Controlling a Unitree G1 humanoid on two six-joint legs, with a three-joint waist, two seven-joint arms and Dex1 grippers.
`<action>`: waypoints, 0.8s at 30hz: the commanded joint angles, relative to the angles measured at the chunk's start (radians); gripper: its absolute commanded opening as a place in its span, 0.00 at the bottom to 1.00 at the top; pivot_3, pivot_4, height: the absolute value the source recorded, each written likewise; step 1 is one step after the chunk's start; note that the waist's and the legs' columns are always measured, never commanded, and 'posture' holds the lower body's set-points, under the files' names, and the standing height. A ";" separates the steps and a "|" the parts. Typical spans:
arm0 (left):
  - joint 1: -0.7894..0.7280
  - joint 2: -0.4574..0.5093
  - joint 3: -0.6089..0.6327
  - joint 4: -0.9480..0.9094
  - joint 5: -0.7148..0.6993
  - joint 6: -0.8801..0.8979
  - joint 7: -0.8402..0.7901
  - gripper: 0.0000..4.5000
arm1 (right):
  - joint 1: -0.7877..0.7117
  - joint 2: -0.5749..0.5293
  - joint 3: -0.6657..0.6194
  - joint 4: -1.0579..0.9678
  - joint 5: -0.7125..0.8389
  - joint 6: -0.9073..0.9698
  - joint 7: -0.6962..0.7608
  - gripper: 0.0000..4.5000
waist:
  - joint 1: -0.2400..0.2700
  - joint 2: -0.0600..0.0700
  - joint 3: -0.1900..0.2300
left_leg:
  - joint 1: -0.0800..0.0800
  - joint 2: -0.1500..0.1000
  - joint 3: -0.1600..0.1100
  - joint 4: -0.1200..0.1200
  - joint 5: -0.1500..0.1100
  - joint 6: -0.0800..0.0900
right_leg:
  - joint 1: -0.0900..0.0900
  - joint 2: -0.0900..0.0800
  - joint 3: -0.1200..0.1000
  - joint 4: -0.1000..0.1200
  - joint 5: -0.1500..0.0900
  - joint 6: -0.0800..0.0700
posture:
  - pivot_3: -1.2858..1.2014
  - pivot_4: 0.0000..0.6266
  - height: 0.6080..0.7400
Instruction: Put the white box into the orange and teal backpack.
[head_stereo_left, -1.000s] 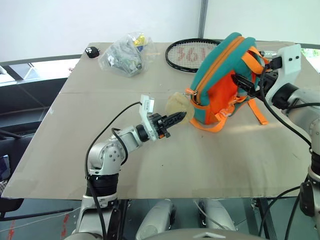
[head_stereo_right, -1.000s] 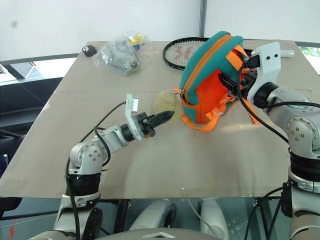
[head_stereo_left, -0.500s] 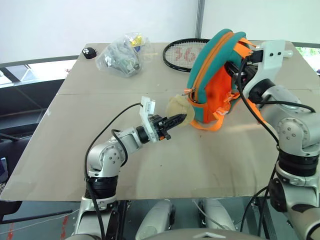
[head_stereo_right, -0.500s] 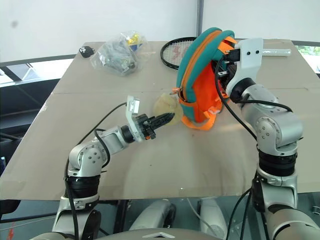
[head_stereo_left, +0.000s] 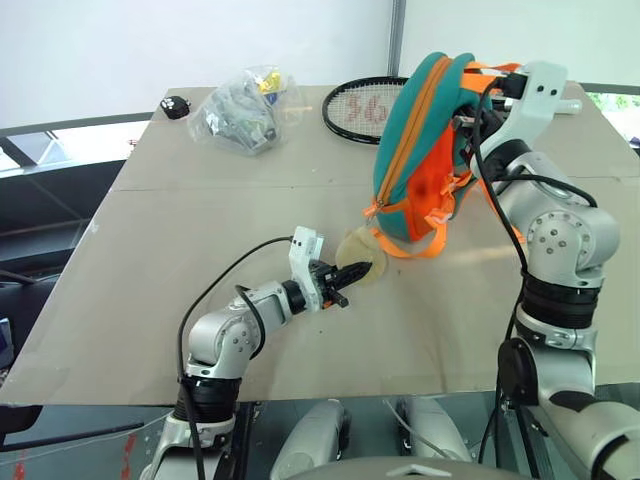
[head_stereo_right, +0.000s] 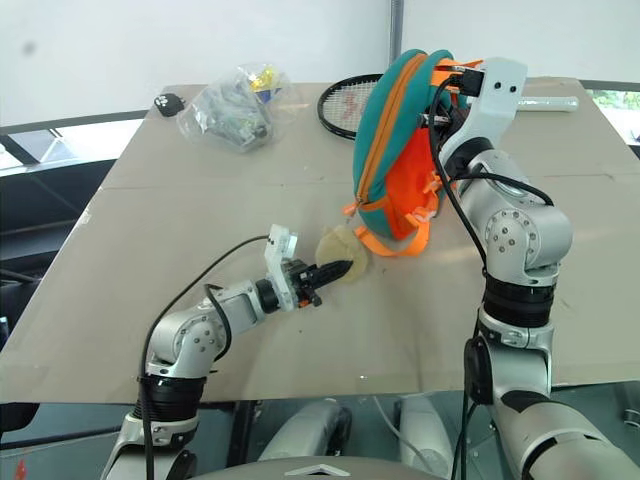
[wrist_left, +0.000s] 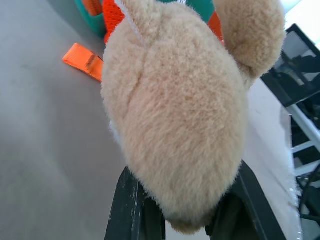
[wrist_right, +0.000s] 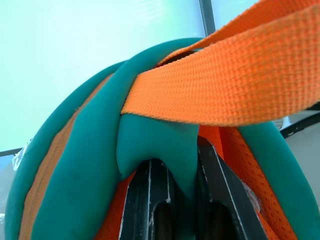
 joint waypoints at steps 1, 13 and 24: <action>0.004 -0.016 0.003 0.057 0.072 -0.061 0.035 0.07 | 0.003 -0.083 -0.029 -0.094 -0.006 -0.041 0.061 0.01 | 0.002 0.000 0.000 | 0.000 0.000 0.000 0.000 0.000 0.000 | 0.000 0.000 0.000 0.000 0.000 0.000 | 0.52 0.24 0.99; 0.090 0.132 0.101 -0.170 0.060 -0.269 -0.138 1.00 | 0.389 -0.513 0.024 -0.263 0.056 -0.066 0.607 0.89 | 0.003 0.000 0.000 | 0.000 0.001 0.000 -0.002 0.000 0.000 | 0.000 0.000 0.002 -0.001 0.000 0.000 | 0.52 0.24 0.99; 0.380 0.340 0.283 -0.342 0.063 -0.308 -0.227 1.00 | 0.879 -0.693 -0.255 -0.360 0.169 -0.118 0.956 0.98 | 0.028 0.000 0.000 | 0.002 0.001 -0.001 -0.002 -0.001 0.002 | 0.005 0.000 0.001 -0.006 0.000 0.000 | 0.52 0.24 0.99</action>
